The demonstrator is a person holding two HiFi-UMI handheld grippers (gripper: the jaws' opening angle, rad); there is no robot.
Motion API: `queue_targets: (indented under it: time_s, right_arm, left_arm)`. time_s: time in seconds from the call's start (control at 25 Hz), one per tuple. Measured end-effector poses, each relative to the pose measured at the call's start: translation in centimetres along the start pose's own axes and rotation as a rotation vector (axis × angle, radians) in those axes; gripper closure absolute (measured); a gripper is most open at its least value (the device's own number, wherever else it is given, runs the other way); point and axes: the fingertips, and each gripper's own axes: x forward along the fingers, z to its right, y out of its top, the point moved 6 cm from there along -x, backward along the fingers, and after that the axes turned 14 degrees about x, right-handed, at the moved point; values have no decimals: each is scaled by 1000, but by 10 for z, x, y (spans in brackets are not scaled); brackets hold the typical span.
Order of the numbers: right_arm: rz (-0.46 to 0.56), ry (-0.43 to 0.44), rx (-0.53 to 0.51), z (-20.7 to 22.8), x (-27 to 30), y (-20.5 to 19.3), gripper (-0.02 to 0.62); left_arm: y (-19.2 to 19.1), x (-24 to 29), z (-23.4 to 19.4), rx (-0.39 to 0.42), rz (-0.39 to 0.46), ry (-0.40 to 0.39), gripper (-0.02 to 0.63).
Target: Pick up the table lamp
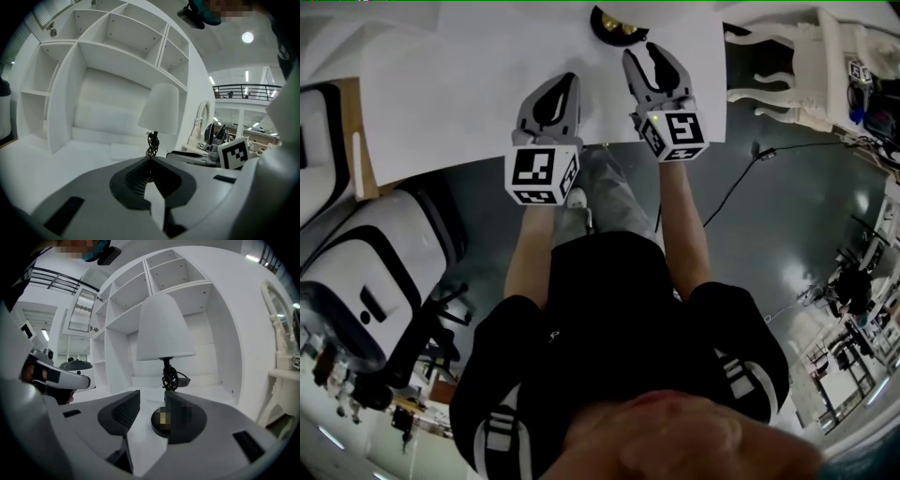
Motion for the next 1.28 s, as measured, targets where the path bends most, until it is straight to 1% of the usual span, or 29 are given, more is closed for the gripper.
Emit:
queue_targets:
  time_s: [0.24,0.44,0.56,0.64,0.76,0.84,1.04,1.28]
  right_arm:
    - [-28,-20,9,26,31,-10,434]
    - [-45,-11,11,41,56,-14,398]
    - [-46,-9,25,48,68,-15,393]
    - [-42,-6,32,50,75,-15,391]
    - [-43,-1,32,51,86,-15,390]
    - [-42,-1,35,52,93,-14,390]
    - [-40,1,23,57,106,-12,390]
    - [-37,-35,37,59,110,-11,391]
  left_arm:
    - [-10,19,-5,-27,-33,8,597]
    - [-17,31,-13,-39,-62,25,597]
    - [-20,38,-17,-46,-77,37,597]
    - [-20,40,-20,-36,-78,44,597]
    - [-14,45,-22,25,-71,54,597]
    - [-11,48,-21,45,-66,54,597]
    - [-14,55,-19,31,-82,61,597]
    - [-14,49,-23,28,-95,85,597]
